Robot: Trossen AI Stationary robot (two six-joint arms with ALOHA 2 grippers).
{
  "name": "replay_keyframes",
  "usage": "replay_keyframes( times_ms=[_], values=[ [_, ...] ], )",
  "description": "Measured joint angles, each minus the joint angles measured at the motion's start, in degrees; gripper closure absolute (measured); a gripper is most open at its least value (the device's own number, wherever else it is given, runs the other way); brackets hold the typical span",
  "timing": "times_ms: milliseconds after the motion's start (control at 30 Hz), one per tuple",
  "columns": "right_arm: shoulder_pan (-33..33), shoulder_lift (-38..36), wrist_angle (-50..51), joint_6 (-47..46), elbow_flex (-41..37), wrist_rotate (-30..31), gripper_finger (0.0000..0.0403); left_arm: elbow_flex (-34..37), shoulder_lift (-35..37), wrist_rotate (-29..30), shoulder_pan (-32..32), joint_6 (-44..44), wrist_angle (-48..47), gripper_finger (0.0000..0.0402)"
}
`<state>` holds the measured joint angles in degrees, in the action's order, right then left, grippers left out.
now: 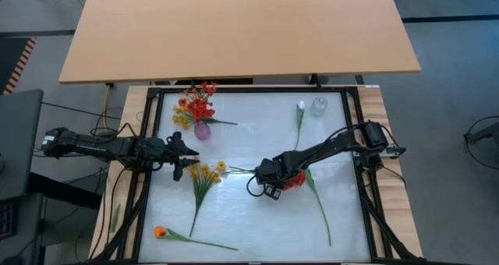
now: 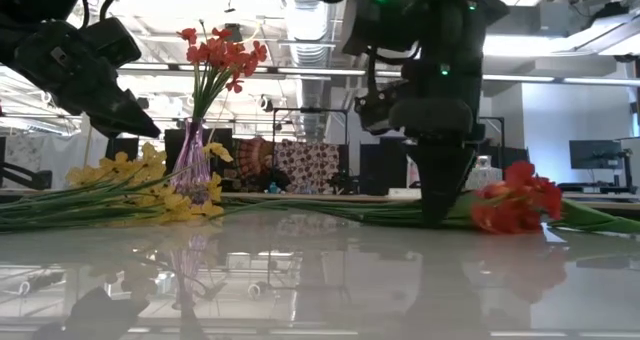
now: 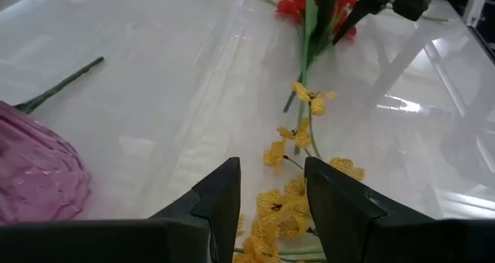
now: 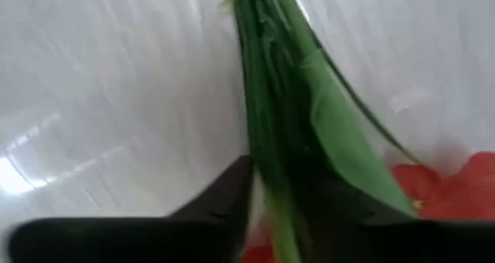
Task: Sort flowers into vase by color
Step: Put the red flowers into the purple vase
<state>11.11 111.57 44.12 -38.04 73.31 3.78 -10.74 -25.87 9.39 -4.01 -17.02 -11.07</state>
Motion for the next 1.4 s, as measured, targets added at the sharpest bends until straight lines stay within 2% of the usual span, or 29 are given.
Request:
replay_keyframes(
  times_ms=[67,133,333,467,533,700,867,1067,1200,1333,1400],
  values=[
    [-0.47,-0.22,1.59,2.02,1.28,-1.94,0.0338,0.00,-0.02,0.96,0.00,-0.02,0.00,0.0269],
    [-1.27,-0.55,3.31,5.12,3.70,-7.38,0.0380,0.00,-0.01,2.00,0.00,-0.18,0.03,0.0269],
    [-5.36,-4.80,6.82,11.35,11.07,-33.51,0.0362,0.00,0.00,3.47,0.00,-3.00,0.85,0.0269],
    [-8.91,-8.76,6.49,14.54,11.73,-51.06,0.0376,0.00,0.00,3.47,0.00,-5.92,1.57,0.0269],
    [-11.05,-10.35,7.40,16.87,11.84,-55.88,0.0381,0.00,0.00,3.47,0.00,-7.48,1.55,0.0269],
    [-17.17,-9.84,11.22,17.13,11.68,-56.15,0.0360,0.00,-0.01,3.35,0.00,-11.41,1.54,0.0269],
    [-19.76,-9.11,11.95,17.84,11.78,-56.32,0.0292,0.00,0.00,2.90,0.00,-13.84,1.53,0.0269],
    [-23.63,-4.72,12.30,19.65,11.64,-54.68,0.0193,0.00,0.00,2.59,-0.01,-14.71,1.51,0.0269],
    [-24.96,-3.39,11.69,29.90,11.72,-54.72,0.0150,0.00,0.00,2.38,-0.04,-16.34,1.07,0.0269],
    [-24.44,-3.30,11.68,44.39,13.42,-52.53,0.0144,0.00,-0.02,1.34,-0.04,-16.51,0.90,0.0269],
    [-22.59,-3.44,11.62,55.79,15.09,-49.18,0.0144,0.00,-0.02,0.89,-0.04,-16.71,0.90,0.0269]
  ],
)
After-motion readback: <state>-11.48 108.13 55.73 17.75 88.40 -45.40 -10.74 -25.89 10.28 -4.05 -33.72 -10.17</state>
